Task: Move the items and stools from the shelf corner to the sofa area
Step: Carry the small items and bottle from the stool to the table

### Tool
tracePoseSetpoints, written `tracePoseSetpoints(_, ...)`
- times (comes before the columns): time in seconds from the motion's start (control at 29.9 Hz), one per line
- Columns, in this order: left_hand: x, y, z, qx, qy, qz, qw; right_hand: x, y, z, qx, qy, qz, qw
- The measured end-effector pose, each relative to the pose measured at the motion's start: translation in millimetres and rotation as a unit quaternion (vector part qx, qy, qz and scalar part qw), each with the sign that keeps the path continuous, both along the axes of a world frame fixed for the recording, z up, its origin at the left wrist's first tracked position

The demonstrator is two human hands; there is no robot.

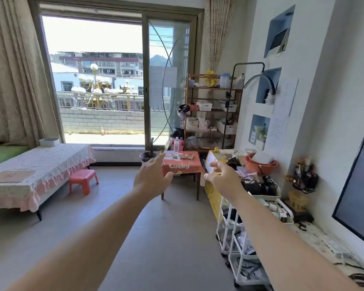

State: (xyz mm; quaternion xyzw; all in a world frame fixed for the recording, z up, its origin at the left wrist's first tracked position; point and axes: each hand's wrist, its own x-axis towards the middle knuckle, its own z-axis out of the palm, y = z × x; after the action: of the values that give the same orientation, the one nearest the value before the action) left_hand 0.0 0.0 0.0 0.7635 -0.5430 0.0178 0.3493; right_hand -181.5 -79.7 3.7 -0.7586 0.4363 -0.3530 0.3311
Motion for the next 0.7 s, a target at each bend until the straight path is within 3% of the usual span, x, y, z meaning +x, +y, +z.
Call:
tracePoseSetpoints(0.37, 79.5, -117.0, 9.7, -0.01, 0.016, 0.018, 1.0, 82.0, -117.3, 2.0, -0.002, 0.029, -0.006, 1.0)
tracePoseSetpoints(0.7, 104.8, -241.7, -16.2, 0.029, 0.029, -0.005, 0.999, 99.6, -223.3, -17.5, 0.055, 0.009, -0.046, 0.997)
